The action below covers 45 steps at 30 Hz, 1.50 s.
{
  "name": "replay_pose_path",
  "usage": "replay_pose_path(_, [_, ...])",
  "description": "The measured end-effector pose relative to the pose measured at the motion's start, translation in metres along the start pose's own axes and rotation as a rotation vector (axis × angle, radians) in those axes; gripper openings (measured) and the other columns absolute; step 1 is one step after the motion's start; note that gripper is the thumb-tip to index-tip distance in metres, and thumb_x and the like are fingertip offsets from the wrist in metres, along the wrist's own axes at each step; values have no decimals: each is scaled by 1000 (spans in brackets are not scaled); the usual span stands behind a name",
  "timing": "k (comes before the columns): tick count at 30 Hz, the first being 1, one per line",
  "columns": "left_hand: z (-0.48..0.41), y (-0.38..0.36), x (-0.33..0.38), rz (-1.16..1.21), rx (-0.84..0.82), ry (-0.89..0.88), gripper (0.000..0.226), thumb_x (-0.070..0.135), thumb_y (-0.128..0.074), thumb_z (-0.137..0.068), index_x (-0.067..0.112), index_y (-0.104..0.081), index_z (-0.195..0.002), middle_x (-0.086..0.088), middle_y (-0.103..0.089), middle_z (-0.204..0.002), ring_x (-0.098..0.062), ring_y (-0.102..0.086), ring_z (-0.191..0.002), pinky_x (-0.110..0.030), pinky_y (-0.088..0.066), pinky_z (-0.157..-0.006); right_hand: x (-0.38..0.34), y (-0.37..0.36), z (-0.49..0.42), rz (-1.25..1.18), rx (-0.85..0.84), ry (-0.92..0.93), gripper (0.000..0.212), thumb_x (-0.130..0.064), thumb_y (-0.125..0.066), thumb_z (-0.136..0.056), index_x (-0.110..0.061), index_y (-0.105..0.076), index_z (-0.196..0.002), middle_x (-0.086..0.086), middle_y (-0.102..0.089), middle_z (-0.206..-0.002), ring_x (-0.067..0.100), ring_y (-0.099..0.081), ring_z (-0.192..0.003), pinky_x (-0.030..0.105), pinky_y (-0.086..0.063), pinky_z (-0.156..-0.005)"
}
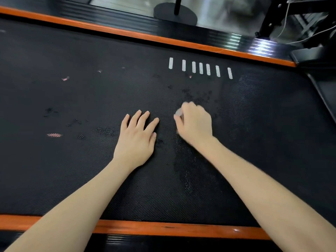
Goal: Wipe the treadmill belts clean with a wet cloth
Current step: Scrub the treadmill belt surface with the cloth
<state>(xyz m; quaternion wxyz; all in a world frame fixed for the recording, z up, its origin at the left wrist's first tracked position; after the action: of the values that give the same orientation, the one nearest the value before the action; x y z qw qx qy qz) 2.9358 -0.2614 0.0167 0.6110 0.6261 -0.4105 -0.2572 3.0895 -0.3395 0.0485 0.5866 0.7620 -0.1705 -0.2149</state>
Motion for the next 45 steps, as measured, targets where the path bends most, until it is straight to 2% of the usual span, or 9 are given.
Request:
replay_pose_path(4, [0,0,0,-8,-4,0,52,37,-27,-93,19,-51,-134,-13,-47,-140,-33,-35,-135,-52,-21,-113,-13,21,98,-130,-30,217,24,-36,-46,-87,-16,-58,-78,-1,-57,-77,19,-52,-64,34,-45,-49])
replay_pose_path(7, [0,0,0,-10,-4,-4,51,37,-27,-93,18,-52,-134,-13,-47,-140,-33,-36,-134,-52,-22,-112,-7,15,63,-54,20,271,26,-33,-48,-86,-12,-58,-75,3,-56,-73,23,-54,-63,33,-44,-48])
replay_pose_path(11, [-1,-2,0,-1,-3,-4,51,37,-27,-93,19,-53,-133,-12,-48,-139,-33,-37,-134,-52,-23,-112,18,-6,-42,58,19,-50,27,-34,-44,-95,-10,-56,-93,8,-59,-93,29,-57,-85,33,-35,-63])
replay_pose_path(14, [-1,-1,0,-1,2,-4,51,37,-27,-92,20,-53,-133,-12,-49,-139,-33,-37,-134,-52,-23,-112,16,-6,-40,22,51,-102,24,-32,-47,-95,-10,-55,-91,7,-57,-91,28,-55,-82,32,-33,-61])
replay_pose_path(21, [0,-1,1,-2,11,-8,52,36,-26,-93,18,-52,-134,-14,-47,-140,-34,-35,-135,-52,-21,-112,36,35,127,-104,68,258,28,-40,-55,-85,-13,-62,-80,0,-56,-79,19,-50,-65,28,-41,-53])
replay_pose_path(30, [-23,14,-6,67,90,-10,51,39,-34,-83,13,-66,-113,-15,-60,-120,-35,-51,-116,-52,-27,-105,79,15,24,43,158,-89,19,-26,-47,-86,-10,-54,-78,5,-54,-74,25,-51,-62,29,-34,-47])
replay_pose_path(34, [-80,20,-15,-24,118,-28,44,34,-41,-88,12,-63,-119,-19,-53,-131,-39,-44,-126,-54,-22,-108,92,8,-15,40,158,-268,21,-32,-53,-91,-11,-54,-94,4,-56,-88,24,-52,-76,31,-35,-56])
replay_pose_path(41, [-139,-9,-23,-50,20,72,50,42,-33,-98,24,-37,-144,-10,-29,-153,-32,-16,-142,-53,-4,-115,96,5,-15,61,355,-189,46,-57,-55,-79,-12,-56,-90,5,-53,-92,24,-51,-76,32,-42,-54])
replay_pose_path(45, [-139,-14,-25,-29,23,75,51,42,-32,-97,25,-36,-145,-10,-30,-152,-31,-16,-143,-50,-5,-116,88,5,3,-58,292,-126,61,-69,-52,-72,-14,-65,-96,2,-59,-108,25,-53,-96,34,-49,-70])
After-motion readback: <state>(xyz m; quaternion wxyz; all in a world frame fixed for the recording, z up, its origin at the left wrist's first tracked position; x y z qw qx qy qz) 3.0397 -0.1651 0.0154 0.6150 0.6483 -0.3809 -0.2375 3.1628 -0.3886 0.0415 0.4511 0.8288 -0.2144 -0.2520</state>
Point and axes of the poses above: each hand's wrist, its own z-axis away from the middle knuckle, its own y-axis out of the back of the hand, x = y × z, the point moved 4 cm from there along -z, towards the middle knuckle
